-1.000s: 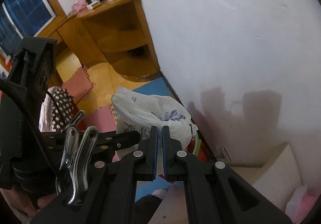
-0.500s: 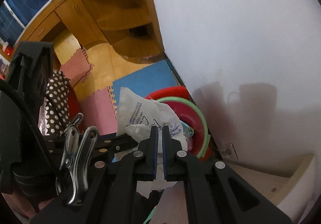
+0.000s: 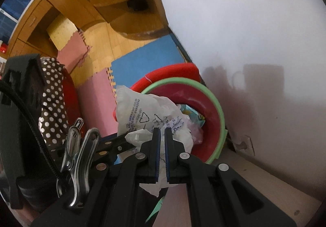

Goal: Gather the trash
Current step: 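Lower the white bag into the red bucket with both grippers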

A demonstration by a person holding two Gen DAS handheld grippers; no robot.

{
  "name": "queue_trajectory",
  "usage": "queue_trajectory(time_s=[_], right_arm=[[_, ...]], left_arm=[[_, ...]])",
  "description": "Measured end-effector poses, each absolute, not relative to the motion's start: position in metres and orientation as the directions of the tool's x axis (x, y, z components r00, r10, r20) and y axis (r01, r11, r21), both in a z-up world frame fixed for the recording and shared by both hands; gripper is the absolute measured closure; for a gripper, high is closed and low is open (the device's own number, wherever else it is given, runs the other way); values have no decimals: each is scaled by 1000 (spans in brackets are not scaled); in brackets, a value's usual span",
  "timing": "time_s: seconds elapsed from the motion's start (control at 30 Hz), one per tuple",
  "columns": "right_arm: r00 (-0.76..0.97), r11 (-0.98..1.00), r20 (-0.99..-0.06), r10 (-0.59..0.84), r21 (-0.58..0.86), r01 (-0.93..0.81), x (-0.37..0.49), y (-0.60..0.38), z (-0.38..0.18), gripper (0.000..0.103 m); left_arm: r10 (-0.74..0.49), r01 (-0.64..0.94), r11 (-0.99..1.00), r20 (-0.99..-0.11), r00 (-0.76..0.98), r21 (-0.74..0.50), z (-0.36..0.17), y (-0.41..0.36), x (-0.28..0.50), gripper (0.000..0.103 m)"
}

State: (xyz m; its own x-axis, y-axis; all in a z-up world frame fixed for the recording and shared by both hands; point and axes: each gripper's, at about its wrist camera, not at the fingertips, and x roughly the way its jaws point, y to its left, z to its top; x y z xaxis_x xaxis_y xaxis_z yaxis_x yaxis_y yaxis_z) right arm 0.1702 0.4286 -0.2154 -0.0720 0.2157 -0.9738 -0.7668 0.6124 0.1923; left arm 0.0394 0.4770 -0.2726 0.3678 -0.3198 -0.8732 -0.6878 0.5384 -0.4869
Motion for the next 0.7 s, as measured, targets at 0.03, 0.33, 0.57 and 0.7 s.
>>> queue_trajectory(time_s=[0.03, 0.33, 0.57, 0.7], right_arm=[[-72, 608, -976, 206, 185, -772, 171, 431, -222, 98], [-152, 616, -977, 149, 212, -759, 177, 439, -289, 98], [-200, 619, -977, 73, 202, -759, 185, 443, -333, 98], [-198, 604, -980, 36, 180, -777, 187, 443, -348, 98]], left_arm=[[-323, -697, 528, -874, 364, -485, -281, 478, 39, 96], [-293, -741, 513, -900, 324, -434, -338, 486, 38, 97], [-261, -769, 504, -918, 299, -394, -373, 477, 40, 97], [-253, -776, 502, -922, 292, -383, -385, 472, 40, 97]])
